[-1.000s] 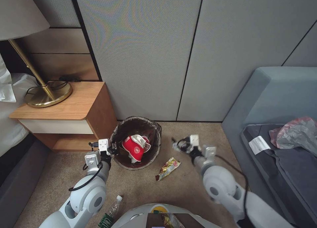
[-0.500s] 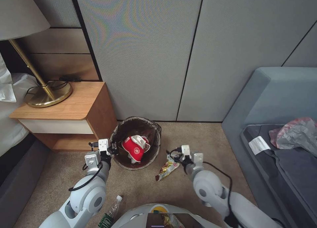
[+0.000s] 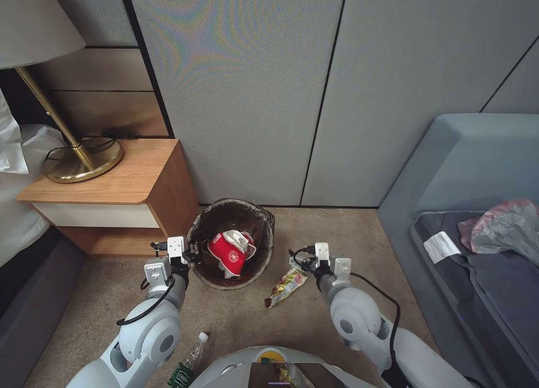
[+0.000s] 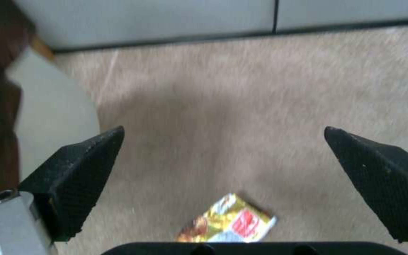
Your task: Pick up the trash bin, then pick up the garbage from the floor and place it into the trash bin.
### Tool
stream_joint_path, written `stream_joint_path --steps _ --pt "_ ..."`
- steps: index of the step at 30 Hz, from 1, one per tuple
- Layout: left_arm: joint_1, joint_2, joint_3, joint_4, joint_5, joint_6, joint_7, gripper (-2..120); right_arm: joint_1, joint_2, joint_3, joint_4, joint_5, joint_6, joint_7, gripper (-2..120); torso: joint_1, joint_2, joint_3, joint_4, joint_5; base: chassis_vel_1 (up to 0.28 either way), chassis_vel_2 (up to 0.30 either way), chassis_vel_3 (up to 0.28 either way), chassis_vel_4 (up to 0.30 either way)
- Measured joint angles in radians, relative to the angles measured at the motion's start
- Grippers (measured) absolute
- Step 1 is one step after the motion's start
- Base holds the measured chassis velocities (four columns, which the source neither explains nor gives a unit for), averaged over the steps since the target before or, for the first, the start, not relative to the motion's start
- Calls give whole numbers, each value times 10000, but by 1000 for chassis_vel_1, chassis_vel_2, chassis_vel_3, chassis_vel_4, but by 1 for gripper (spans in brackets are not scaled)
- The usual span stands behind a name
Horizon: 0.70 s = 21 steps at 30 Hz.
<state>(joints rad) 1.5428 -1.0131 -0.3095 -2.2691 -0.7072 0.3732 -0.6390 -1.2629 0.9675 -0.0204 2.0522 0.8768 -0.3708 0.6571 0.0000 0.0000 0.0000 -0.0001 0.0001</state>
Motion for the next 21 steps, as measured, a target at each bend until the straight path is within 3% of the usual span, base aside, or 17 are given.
stream_joint_path --steps 4,21 --pt "0 0 0 0 0 0 -1 0 -73 -96 446 382 309 -102 74 100 0 0 0 1 -2 0 0 0 0" --pt "0 0 0 0 0 0 -1 0 -66 -208 63 -25 91 -181 55 100 0 0 0 1 -1 0 0 0 0"
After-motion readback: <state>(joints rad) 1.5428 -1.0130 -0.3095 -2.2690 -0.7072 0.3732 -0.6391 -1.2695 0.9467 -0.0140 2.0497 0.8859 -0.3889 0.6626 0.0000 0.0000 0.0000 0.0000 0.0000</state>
